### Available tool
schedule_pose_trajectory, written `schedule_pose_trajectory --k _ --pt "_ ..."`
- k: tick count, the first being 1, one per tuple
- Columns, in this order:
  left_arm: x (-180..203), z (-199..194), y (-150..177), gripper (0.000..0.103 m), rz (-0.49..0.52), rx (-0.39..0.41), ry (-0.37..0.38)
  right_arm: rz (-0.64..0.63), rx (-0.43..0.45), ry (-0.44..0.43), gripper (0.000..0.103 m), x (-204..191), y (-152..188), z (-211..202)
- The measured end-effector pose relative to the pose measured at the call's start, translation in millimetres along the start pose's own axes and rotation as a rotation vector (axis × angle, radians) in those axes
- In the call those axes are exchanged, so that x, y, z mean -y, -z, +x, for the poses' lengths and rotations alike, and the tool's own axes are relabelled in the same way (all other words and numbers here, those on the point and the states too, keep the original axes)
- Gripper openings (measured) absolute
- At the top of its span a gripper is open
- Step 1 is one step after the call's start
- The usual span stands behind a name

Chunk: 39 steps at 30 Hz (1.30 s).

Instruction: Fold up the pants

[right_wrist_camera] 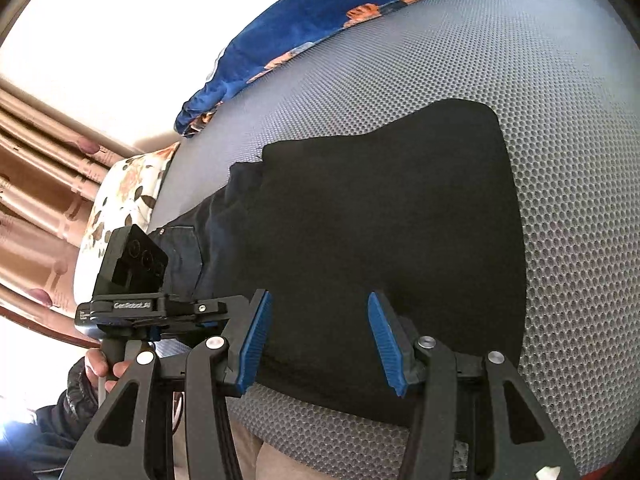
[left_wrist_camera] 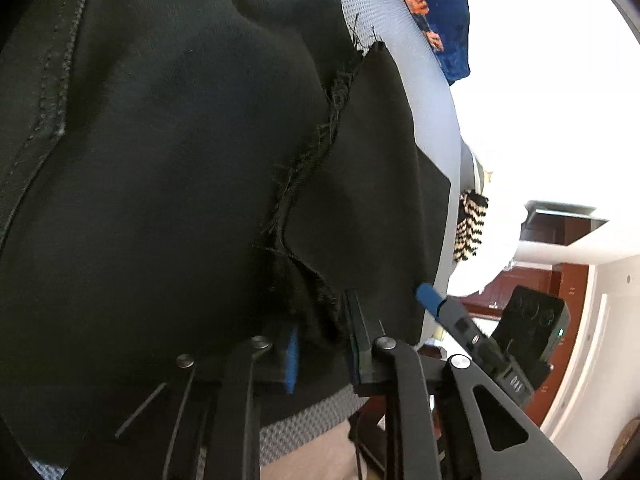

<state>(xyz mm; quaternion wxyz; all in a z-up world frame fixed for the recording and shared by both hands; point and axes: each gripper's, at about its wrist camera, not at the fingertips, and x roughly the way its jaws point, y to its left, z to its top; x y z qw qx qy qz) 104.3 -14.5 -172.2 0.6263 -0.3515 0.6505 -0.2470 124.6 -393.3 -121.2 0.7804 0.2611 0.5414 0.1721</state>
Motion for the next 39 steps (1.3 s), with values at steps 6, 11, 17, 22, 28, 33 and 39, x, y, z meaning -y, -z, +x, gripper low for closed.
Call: schedule_pose_trajectory --k 6,11,17,22,28,33,39 --pt "25 -11 14 0.008 0.143 0.088 -0.083 0.000 -0.013 0.034 0.050 2 3 2" --pt "44 -42 27 0.008 0.218 0.168 -0.067 0.004 -0.016 0.033 0.051 -1 4 1" --pt "22 -54 38 0.008 0.217 0.180 -0.161 -0.033 -0.054 0.028 0.053 -13 9 13" --pt "7 -32 39 0.009 0.201 0.163 -0.249 -0.068 -0.092 0.072 0.052 -19 15 29" --pt "27 -44 41 0.024 0.299 0.197 -0.369 -0.091 -0.111 0.082 0.053 -23 7 25" --pt "57 -66 35 0.025 0.455 0.327 -0.393 -0.171 0.035 0.199 0.053 -28 -18 -2" --pt "91 -36 5 0.025 0.613 0.374 -0.368 -0.214 0.064 0.307 0.048 -22 -50 8"
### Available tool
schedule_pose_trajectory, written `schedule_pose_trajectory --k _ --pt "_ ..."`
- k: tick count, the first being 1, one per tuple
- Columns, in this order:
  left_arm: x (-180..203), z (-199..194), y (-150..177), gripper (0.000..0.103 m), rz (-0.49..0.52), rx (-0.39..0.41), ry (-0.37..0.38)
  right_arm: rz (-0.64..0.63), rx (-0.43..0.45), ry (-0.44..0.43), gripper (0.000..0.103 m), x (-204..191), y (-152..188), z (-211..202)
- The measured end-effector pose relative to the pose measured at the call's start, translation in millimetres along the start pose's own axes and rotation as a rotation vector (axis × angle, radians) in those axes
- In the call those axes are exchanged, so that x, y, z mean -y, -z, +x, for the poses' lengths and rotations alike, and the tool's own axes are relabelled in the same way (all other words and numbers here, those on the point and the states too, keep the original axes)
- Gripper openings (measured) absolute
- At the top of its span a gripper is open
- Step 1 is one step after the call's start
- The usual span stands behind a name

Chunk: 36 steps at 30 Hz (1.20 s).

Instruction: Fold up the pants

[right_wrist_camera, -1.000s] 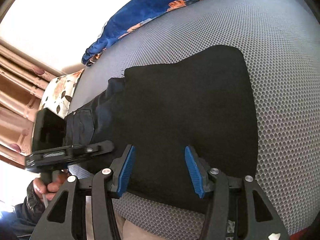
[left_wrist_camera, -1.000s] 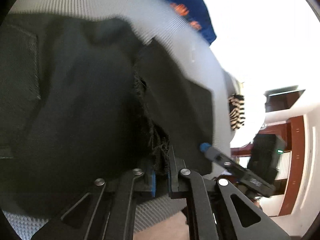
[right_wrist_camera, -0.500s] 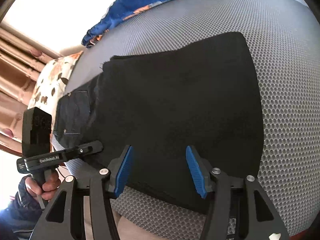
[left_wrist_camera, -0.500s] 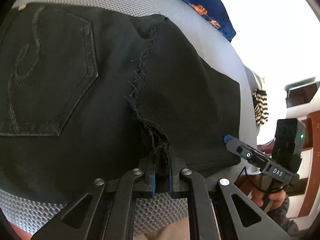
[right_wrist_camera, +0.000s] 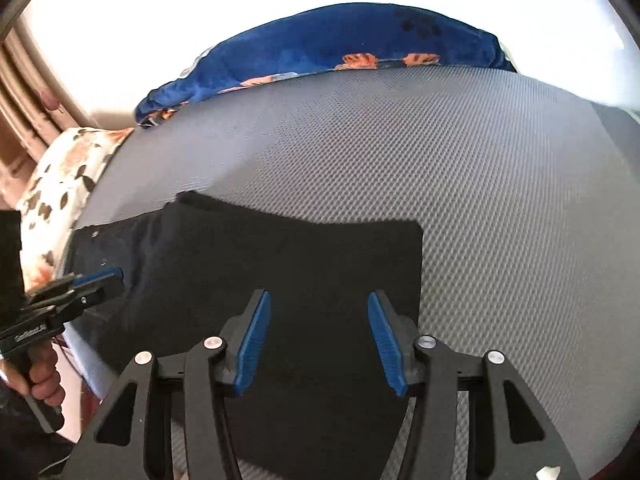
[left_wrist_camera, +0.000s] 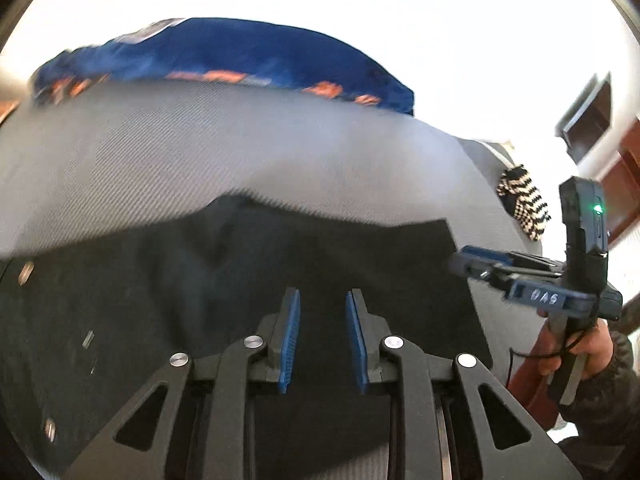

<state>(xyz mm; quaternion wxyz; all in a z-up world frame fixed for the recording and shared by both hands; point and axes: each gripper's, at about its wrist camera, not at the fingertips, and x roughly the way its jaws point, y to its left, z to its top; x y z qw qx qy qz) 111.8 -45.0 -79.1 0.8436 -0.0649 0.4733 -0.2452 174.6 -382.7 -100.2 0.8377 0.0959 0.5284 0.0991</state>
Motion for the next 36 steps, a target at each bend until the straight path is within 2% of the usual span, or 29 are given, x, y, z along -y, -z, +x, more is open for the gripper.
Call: schedule_pose_trajectory --k 3,7,9,11,14,17,21,27,31,36 --pt "6 25 -15 0.025 0.042 -0.012 -0.019 -0.037 -0.002 0.054 0.048 -2 -7 10" --pt "6 60 -21 0.025 0.082 -0.072 -0.027 -0.064 -0.021 0.085 0.048 -1 -10 26" --pt "-2 73 -19 0.025 0.082 -0.092 -0.073 -0.085 -0.034 0.109 0.046 -1 -11 37" --pt "-13 82 -20 0.025 0.050 -0.101 -0.046 -0.113 -0.047 0.139 0.044 -2 -12 47" --pt "-23 81 -23 0.025 -0.005 -0.110 -0.009 -0.130 -0.041 0.159 0.044 -4 -14 53" --pt "-26 81 -23 0.025 -0.018 -0.114 0.000 -0.103 -0.034 0.148 0.045 -2 -17 55" --pt "-20 72 -15 0.025 0.032 -0.105 -0.040 -0.109 -0.041 0.156 0.045 -4 -18 55" --pt "-23 52 3 0.025 0.019 -0.085 -0.054 -0.129 -0.053 0.167 0.046 -12 -10 47" --pt "-23 36 17 0.028 0.002 -0.077 -0.071 -0.123 -0.070 0.159 0.046 -16 1 38" --pt "-15 25 43 0.033 0.062 -0.093 -0.122 -0.117 -0.094 0.152 0.046 -19 28 23"
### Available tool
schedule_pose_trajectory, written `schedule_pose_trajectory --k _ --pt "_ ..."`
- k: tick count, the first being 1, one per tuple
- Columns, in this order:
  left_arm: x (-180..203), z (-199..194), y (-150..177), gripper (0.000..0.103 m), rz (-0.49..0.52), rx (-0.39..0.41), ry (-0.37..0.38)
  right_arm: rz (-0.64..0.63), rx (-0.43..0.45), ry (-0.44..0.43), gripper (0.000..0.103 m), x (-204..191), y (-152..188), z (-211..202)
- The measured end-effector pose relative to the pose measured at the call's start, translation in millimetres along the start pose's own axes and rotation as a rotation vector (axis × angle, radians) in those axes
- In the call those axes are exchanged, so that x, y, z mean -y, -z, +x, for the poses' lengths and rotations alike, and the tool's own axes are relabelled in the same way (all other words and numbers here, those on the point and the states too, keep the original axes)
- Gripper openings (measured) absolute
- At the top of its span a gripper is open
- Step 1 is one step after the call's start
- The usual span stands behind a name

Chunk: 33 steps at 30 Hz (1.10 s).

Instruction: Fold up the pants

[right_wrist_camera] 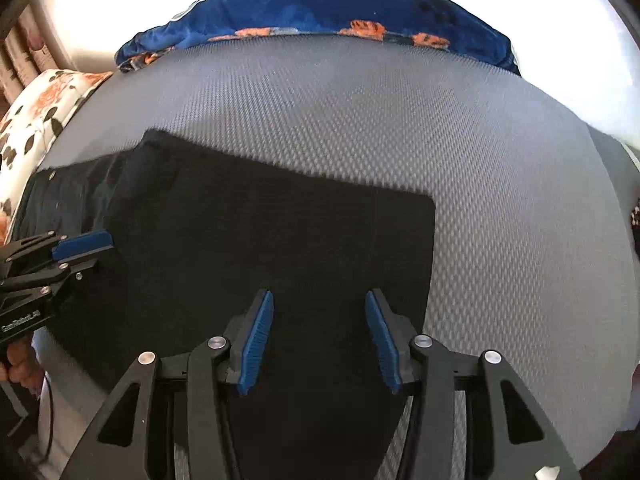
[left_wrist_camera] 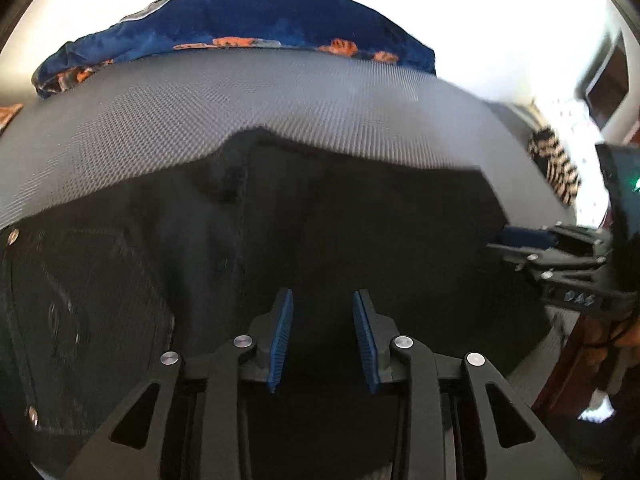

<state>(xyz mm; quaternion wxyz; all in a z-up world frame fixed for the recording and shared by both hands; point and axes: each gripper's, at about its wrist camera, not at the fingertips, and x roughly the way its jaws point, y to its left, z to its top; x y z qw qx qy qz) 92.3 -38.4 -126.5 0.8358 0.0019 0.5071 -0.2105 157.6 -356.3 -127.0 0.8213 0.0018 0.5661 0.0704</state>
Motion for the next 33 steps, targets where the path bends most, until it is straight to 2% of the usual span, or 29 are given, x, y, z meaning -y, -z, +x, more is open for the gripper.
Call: schedule_pose_trajectory --k 5,11,14,17,21,24,28,33 --pt "3 -10 20 0.033 0.012 0.022 -0.034 -0.001 -0.040 -0.012 0.046 -8 30 -5" --pt "-1 -20 31 0.034 -0.018 0.024 -0.044 -0.003 -0.044 -0.034 0.050 -20 45 -11" --pt "-14 -31 33 0.035 -0.098 0.043 -0.034 -0.009 -0.046 -0.048 0.051 -29 49 -12" --pt "-27 -48 38 0.036 -0.168 0.087 -0.057 -0.027 -0.048 -0.061 0.051 -39 49 -12" --pt "-55 -77 46 0.044 -0.292 0.142 -0.064 -0.050 -0.050 -0.092 0.051 -56 46 -9" --pt "-82 -104 55 0.045 -0.393 0.195 -0.081 -0.086 -0.052 -0.100 0.052 -74 42 -6" --pt "-123 -143 65 0.046 -0.517 0.240 -0.110 -0.128 -0.065 -0.153 0.052 -98 34 -2" --pt "-160 -188 70 0.049 -0.572 0.286 -0.158 -0.193 -0.085 -0.216 0.051 -135 23 4"
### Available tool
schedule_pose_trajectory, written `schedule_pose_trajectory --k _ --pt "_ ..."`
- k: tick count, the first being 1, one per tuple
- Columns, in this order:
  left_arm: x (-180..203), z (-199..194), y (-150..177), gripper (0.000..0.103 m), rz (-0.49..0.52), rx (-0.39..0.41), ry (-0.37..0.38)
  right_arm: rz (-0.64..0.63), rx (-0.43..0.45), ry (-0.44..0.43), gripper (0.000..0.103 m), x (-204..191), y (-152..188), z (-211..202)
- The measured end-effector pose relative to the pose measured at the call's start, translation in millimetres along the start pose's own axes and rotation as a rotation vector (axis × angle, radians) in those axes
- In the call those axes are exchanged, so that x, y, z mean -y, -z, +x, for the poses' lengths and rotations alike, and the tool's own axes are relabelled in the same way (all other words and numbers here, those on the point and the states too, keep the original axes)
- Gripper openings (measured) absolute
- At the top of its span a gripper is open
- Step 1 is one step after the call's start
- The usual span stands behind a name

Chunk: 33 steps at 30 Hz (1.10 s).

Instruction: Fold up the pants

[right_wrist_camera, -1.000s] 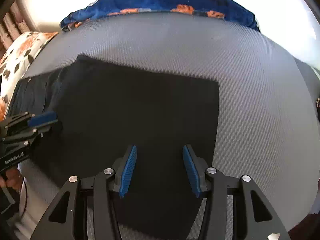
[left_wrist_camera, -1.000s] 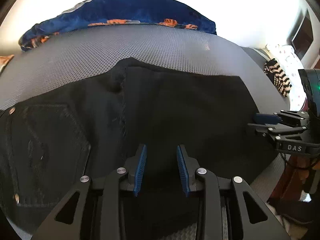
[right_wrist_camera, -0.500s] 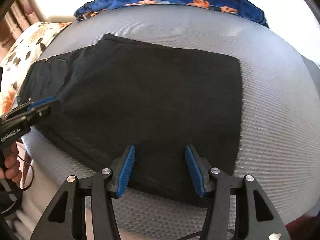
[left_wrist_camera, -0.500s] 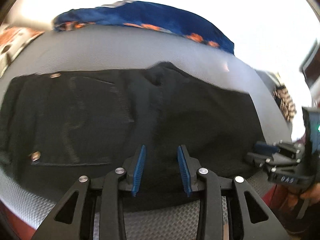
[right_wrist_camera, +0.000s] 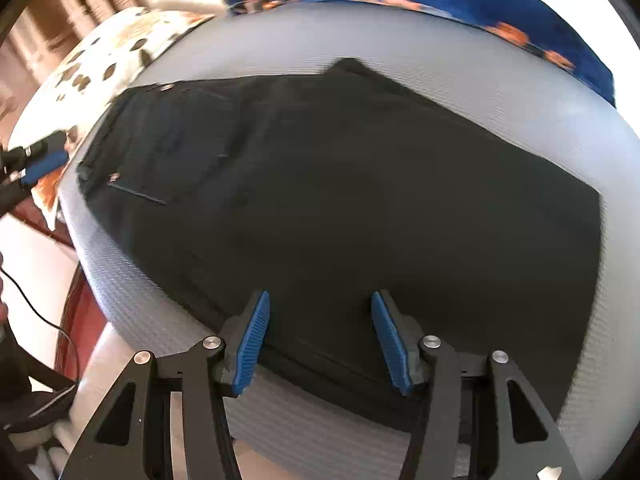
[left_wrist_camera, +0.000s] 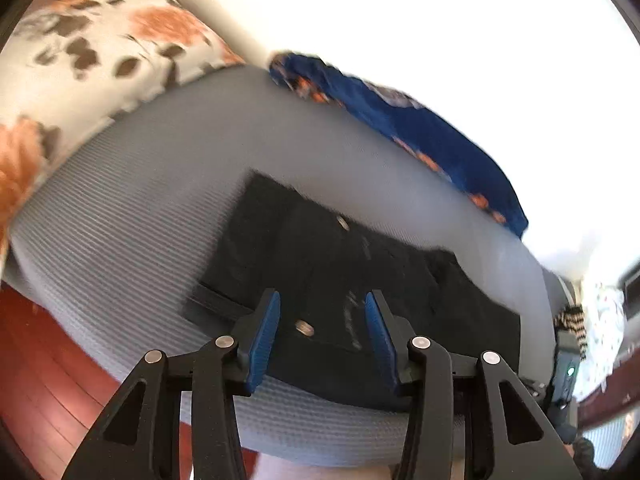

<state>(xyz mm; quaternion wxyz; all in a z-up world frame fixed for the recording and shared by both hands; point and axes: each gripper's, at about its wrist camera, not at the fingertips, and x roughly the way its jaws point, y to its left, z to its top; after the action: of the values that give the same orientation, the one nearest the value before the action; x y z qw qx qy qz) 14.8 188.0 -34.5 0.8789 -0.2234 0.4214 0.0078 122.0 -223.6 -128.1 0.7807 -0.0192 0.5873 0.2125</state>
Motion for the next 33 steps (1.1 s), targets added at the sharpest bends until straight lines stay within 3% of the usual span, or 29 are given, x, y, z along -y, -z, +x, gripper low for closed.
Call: schedule_pose_trajectory --k 4,10,13,20,26,33 --pt "-27 -8 -6 0.054 -0.047 -0.013 -0.021 -0.044 -0.018 -0.068 0.051 -25 -12 9" --pt "-71 19 7 0.054 -0.273 -0.168 0.108 -0.038 -0.017 -0.143 0.053 -44 -31 9" --pt "-87 32 12 0.054 -0.346 -0.196 0.128 -0.013 0.007 -0.161 0.066 -40 -34 -1" --pt "-117 57 22 0.054 -0.508 -0.240 0.204 0.098 0.035 -0.153 0.067 -11 -41 -12" --pt "-137 68 21 0.054 -0.560 -0.250 0.298 0.151 0.026 -0.136 0.067 -3 -41 -7" --pt "-135 76 8 0.054 -0.492 -0.217 0.356 0.171 0.016 -0.118 0.067 -3 -38 -3"
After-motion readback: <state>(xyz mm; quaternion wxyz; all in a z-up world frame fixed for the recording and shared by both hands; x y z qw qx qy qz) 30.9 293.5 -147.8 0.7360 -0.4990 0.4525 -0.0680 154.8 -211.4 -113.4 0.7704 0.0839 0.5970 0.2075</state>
